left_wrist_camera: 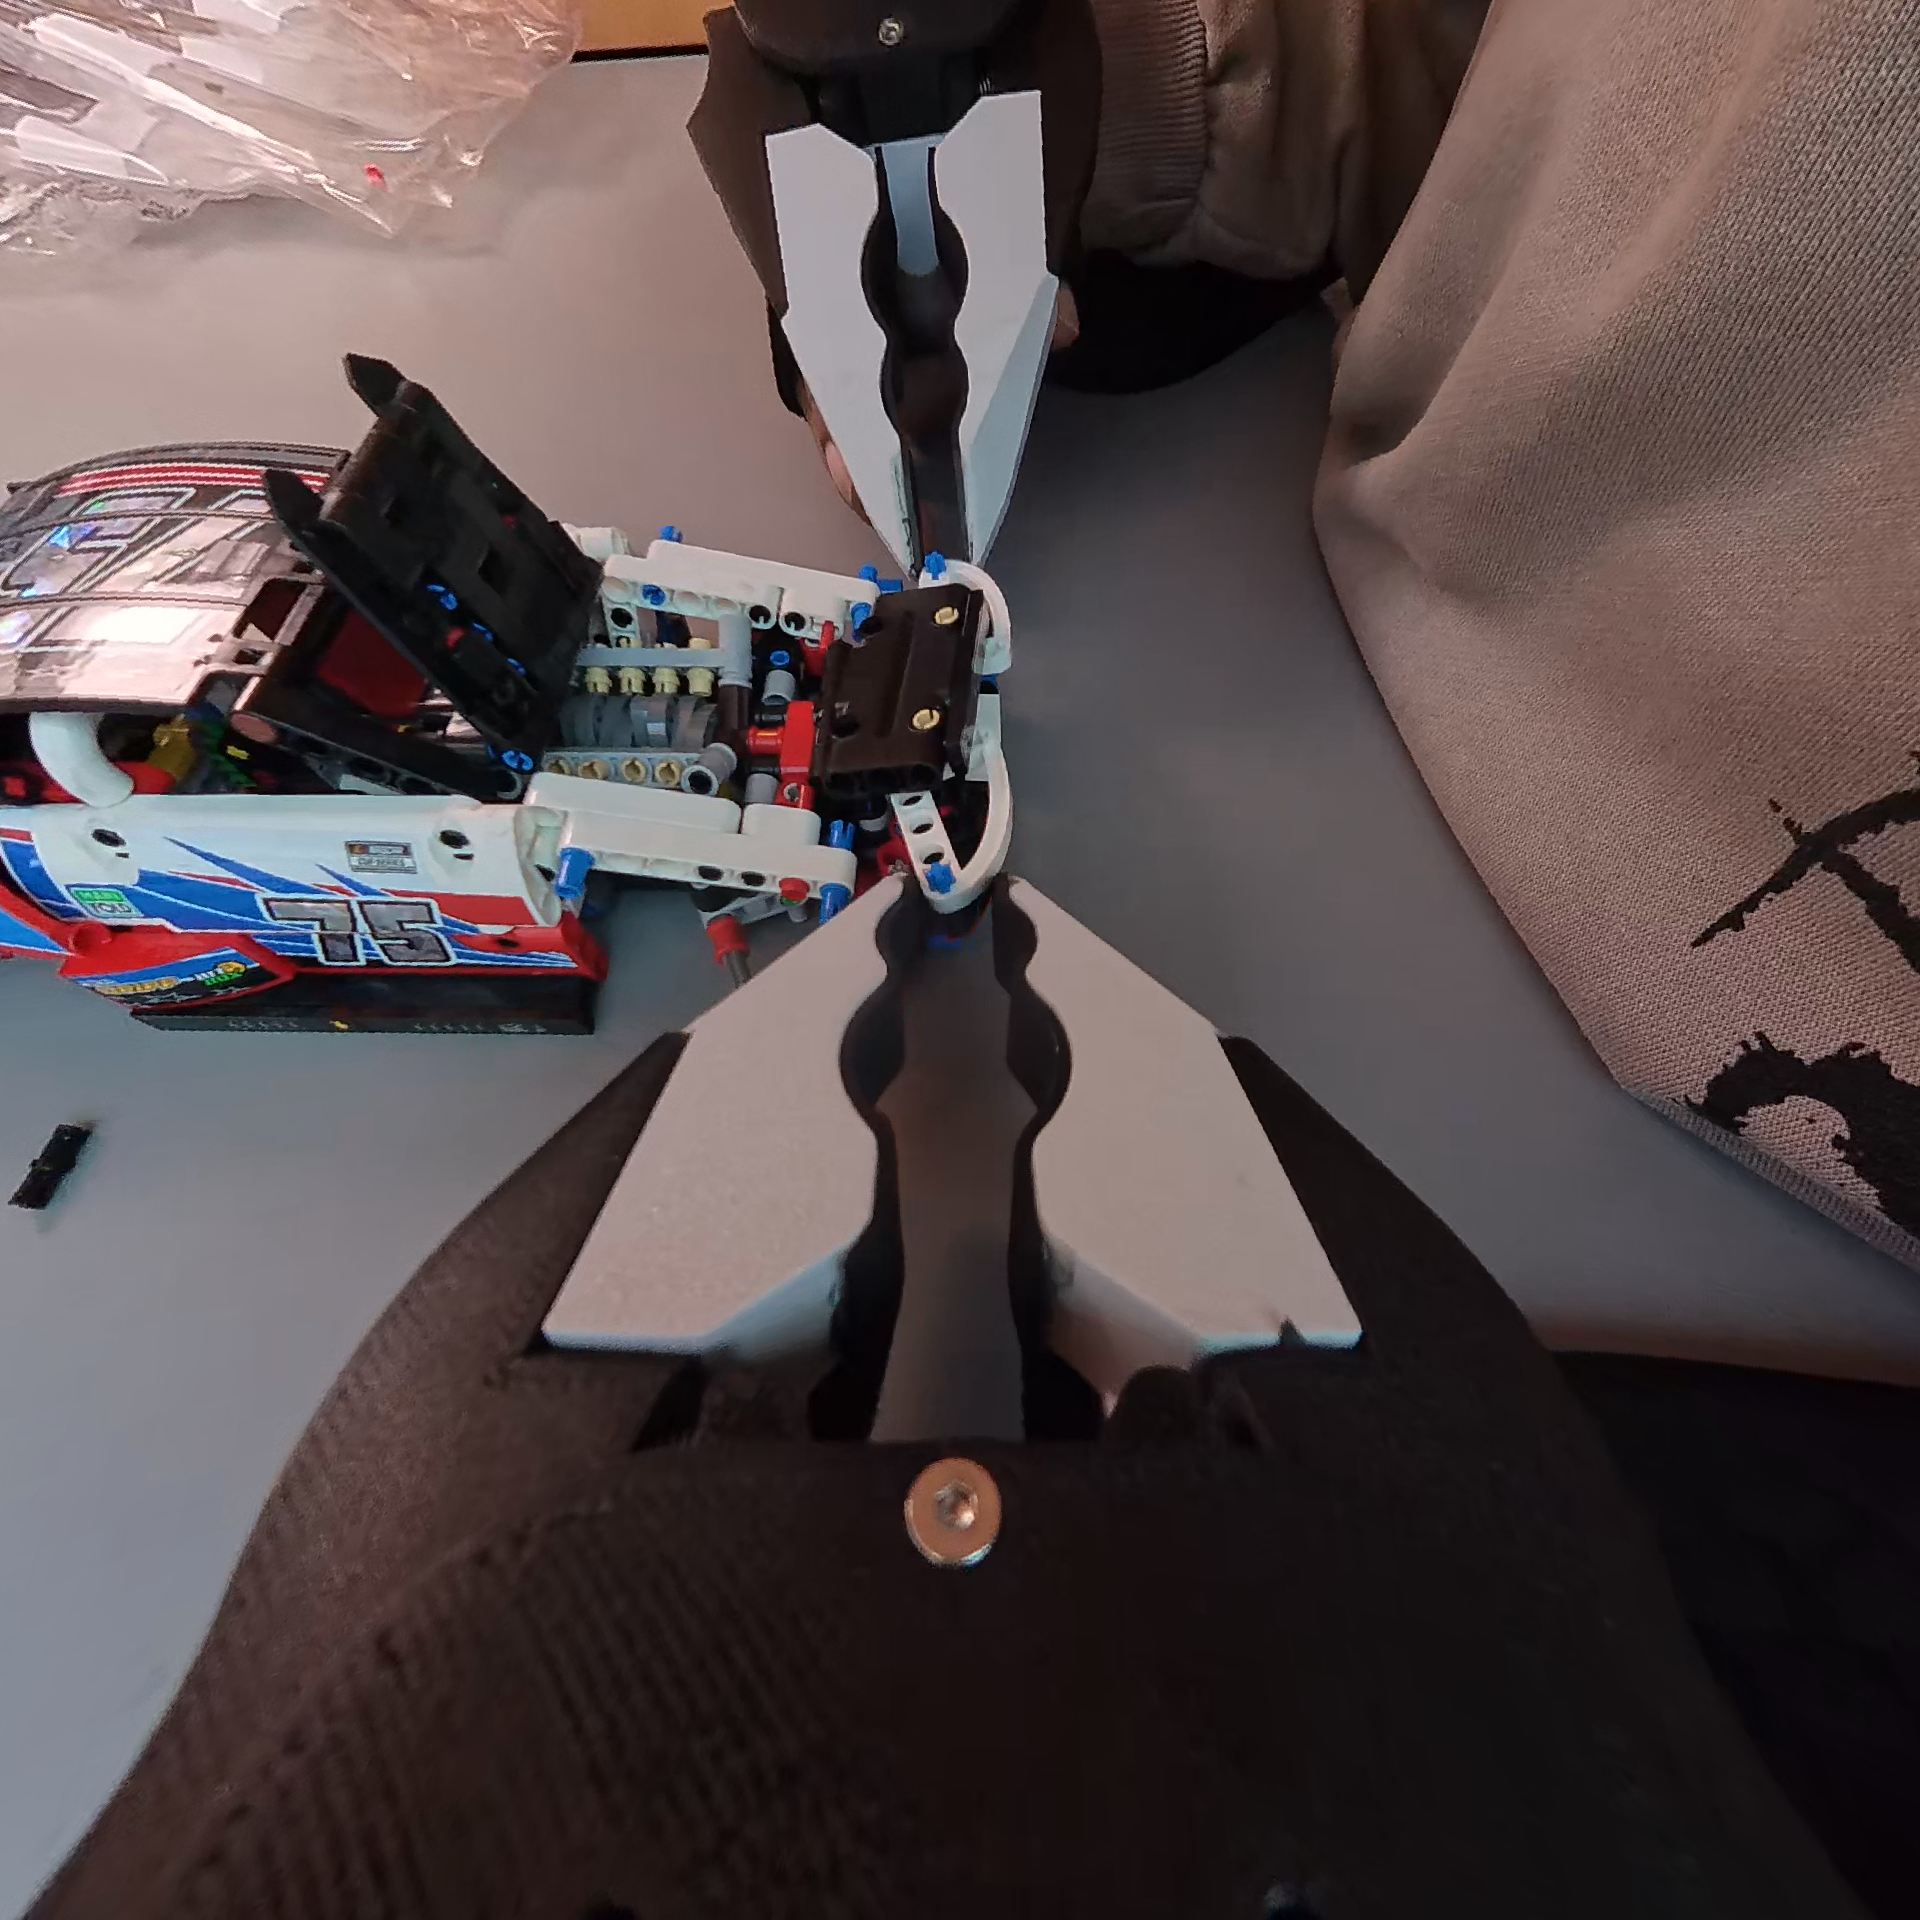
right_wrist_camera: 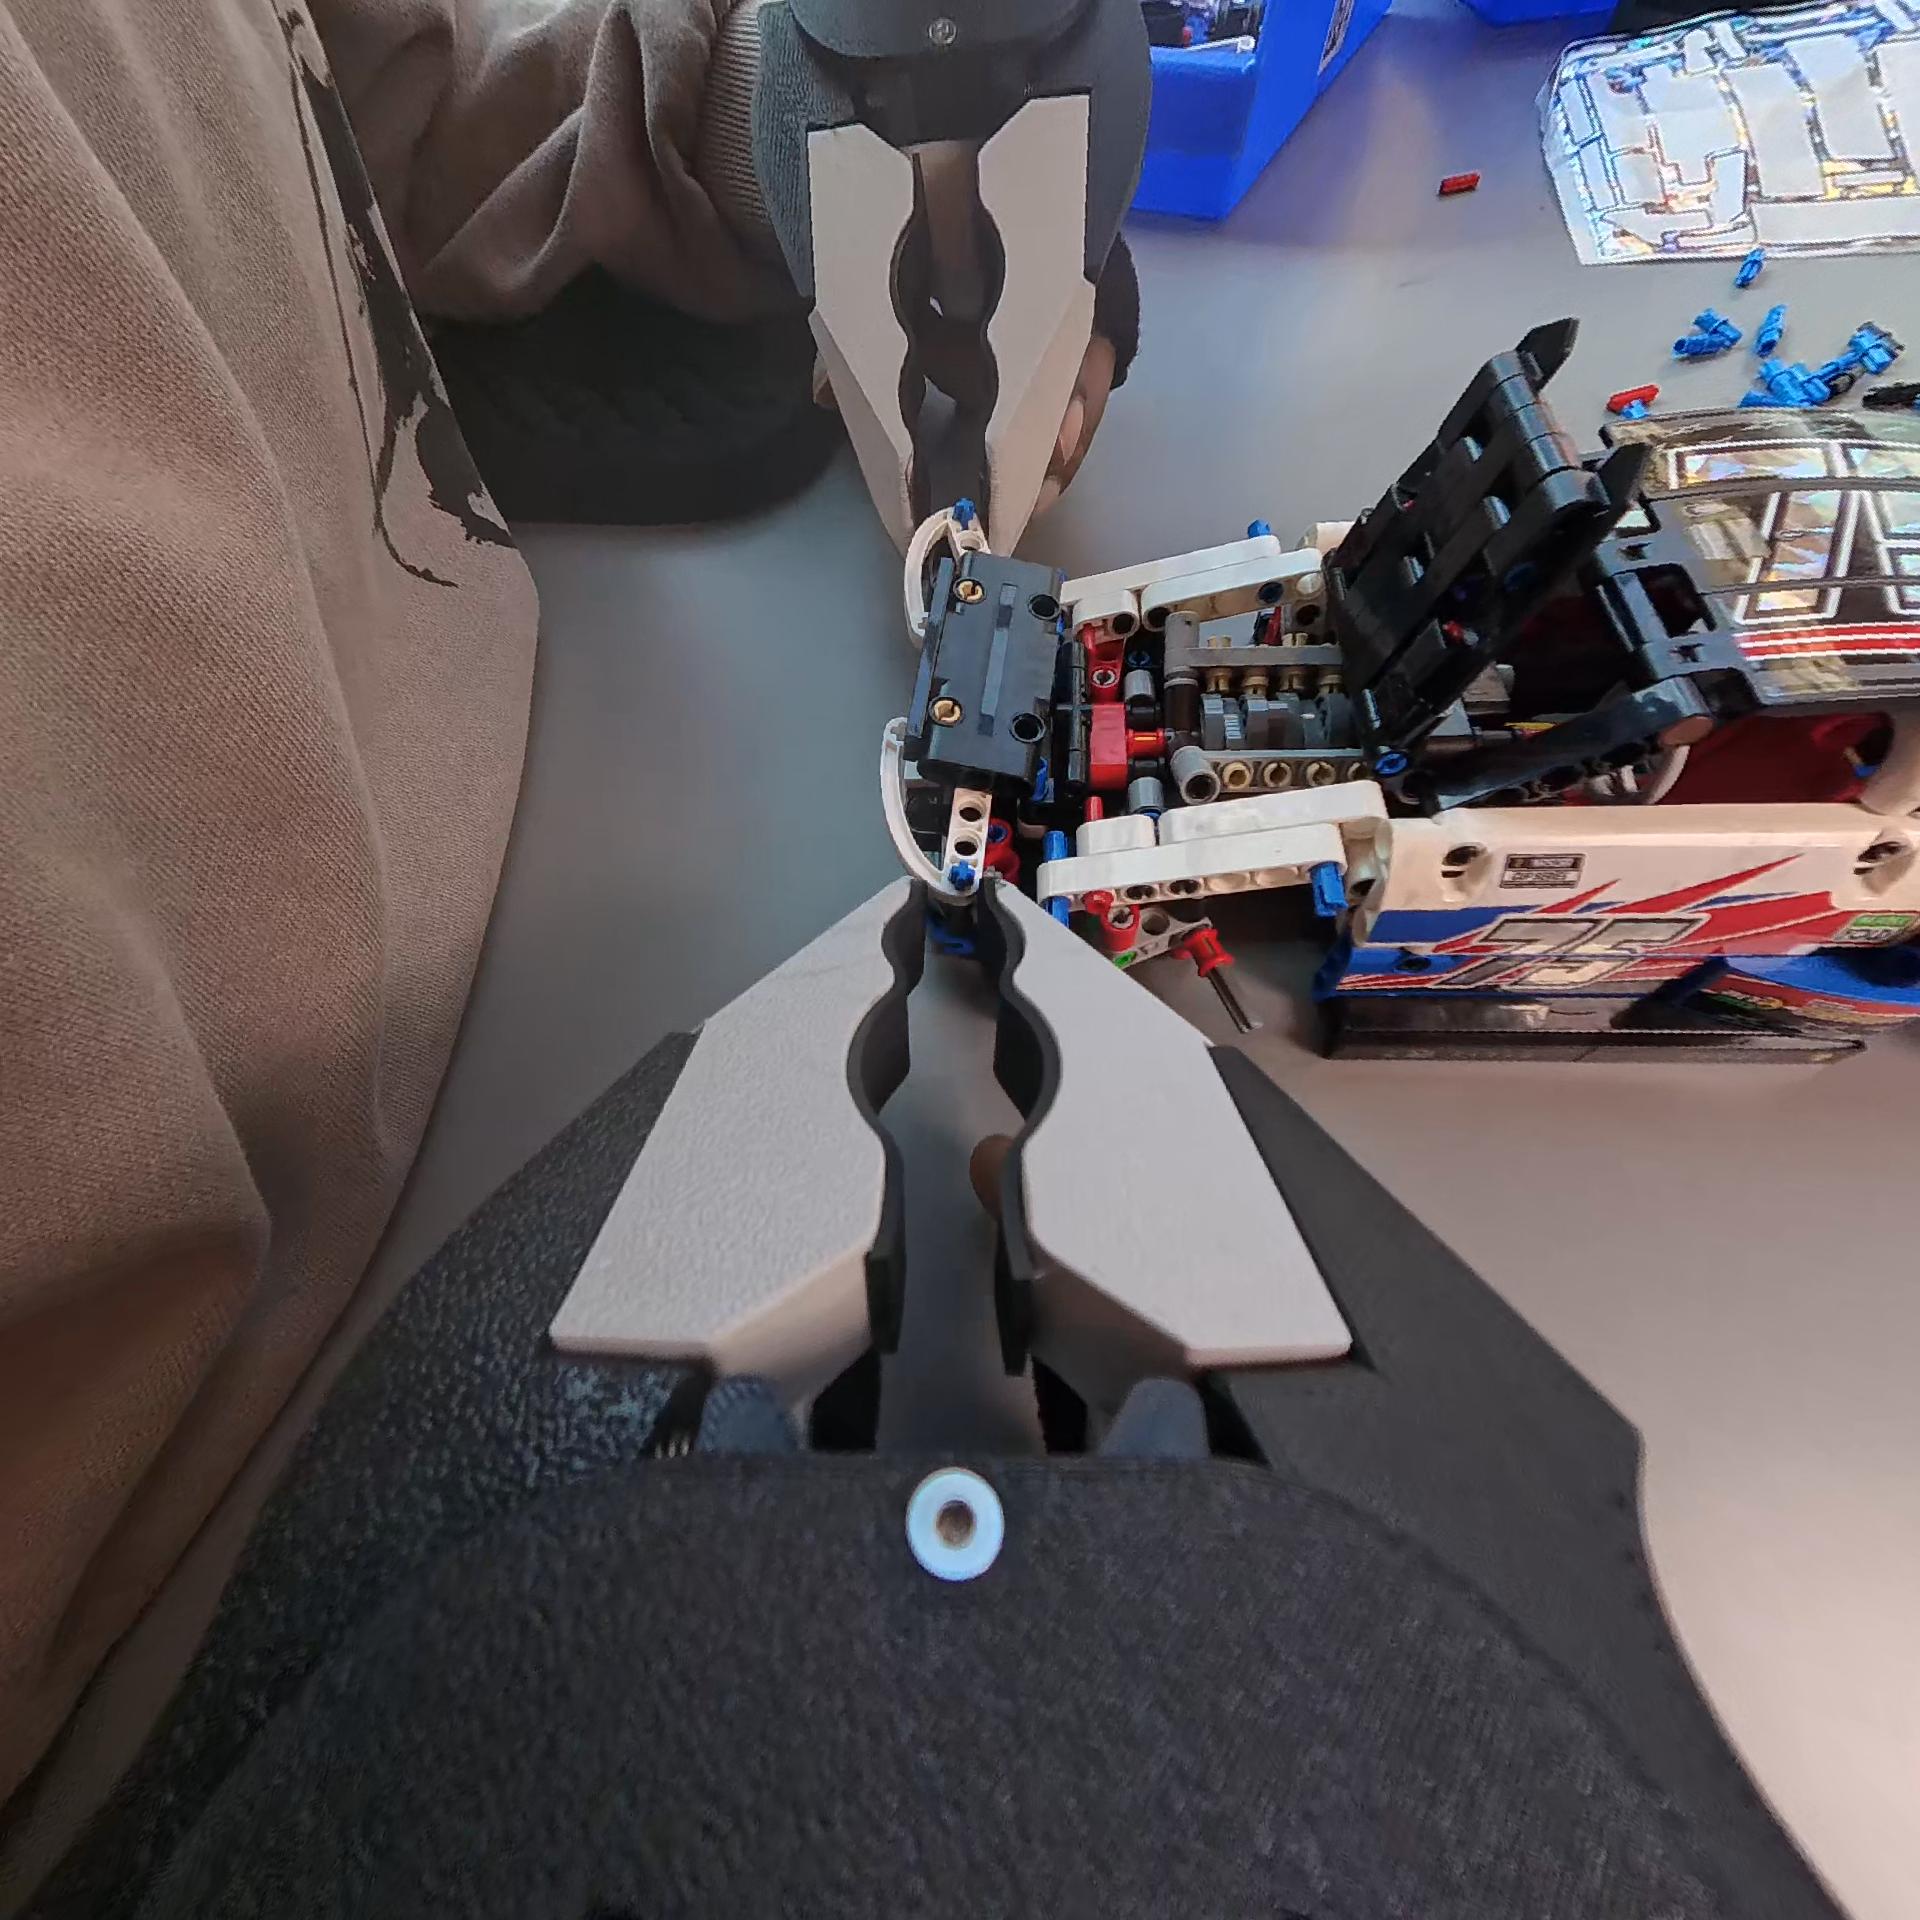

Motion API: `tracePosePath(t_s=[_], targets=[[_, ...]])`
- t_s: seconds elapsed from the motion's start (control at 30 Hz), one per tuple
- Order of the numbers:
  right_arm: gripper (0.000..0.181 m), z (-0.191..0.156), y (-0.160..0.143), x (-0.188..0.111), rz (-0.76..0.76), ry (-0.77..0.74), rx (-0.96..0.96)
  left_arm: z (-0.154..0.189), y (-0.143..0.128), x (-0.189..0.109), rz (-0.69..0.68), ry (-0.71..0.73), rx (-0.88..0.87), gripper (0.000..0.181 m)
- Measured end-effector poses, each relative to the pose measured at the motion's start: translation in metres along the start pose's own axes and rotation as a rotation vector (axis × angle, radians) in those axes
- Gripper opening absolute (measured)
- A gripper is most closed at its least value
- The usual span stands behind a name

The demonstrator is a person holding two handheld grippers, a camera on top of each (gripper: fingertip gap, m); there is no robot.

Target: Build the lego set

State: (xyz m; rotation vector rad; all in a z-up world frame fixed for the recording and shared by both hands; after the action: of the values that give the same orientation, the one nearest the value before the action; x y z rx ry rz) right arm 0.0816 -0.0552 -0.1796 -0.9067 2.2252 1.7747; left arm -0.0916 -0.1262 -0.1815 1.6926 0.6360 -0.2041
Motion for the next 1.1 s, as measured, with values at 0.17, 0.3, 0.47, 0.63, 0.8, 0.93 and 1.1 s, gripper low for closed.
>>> tracePosePath(t_s=[0.17,0.3,0.47,0.63,0.8,0.93,1.1], targets=[[0.005,-0.0003,-0.0004,-0.0003,-0.002,0.001,0.0,0.0028,-0.0012,0.0019,-0.023,-0.018,0.009,0.011],[0.004,-0.0002,-0.0007,-0.0013,-0.007,0.0,-0.002,0.0031,-0.0015,0.0019,-0.025,-0.021,0.006,0.011],[0.0,0.0012,-0.0018,-0.0017,-0.014,-0.025,-0.009,0.0025,-0.0028,0.0022,-0.042,-0.008,0.012,0.011],[0.017,-0.0045,0.0001,-0.0017,-0.01,-0.005,-0.02,0.0032,-0.0018,0.0036,-0.041,-0.009,0.014,0.011],[0.01,-0.0038,-0.0009,0.0026,-0.021,-0.026,-0.035,0.0028,-0.0016,0.0036,-0.038,-0.007,0.012,0.01],[0.009,-0.0032,0.0008,0.0009,-0.009,-0.022,-0.041,0.0011,-0.0012,0.0029,-0.035,0.01,0.012,0.01],[0.009,-0.0032,0.0017,-0.0016,-0.003,-0.024,-0.051,-0.0017,0.0021,0.002,-0.023,0.037,0.026,0.01]])
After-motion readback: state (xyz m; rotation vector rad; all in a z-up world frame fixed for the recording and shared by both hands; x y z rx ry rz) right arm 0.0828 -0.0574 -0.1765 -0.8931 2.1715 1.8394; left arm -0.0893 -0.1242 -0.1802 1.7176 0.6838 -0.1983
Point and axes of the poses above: each gripper's, where its closed fingertips meet, x out along the fingers, y out of its top, z = x × y across the jaws, the point moved 6 cm from there along -x, back along the fingers, and after that the axes turned 14 degrees about x, right-handed, at the moved point
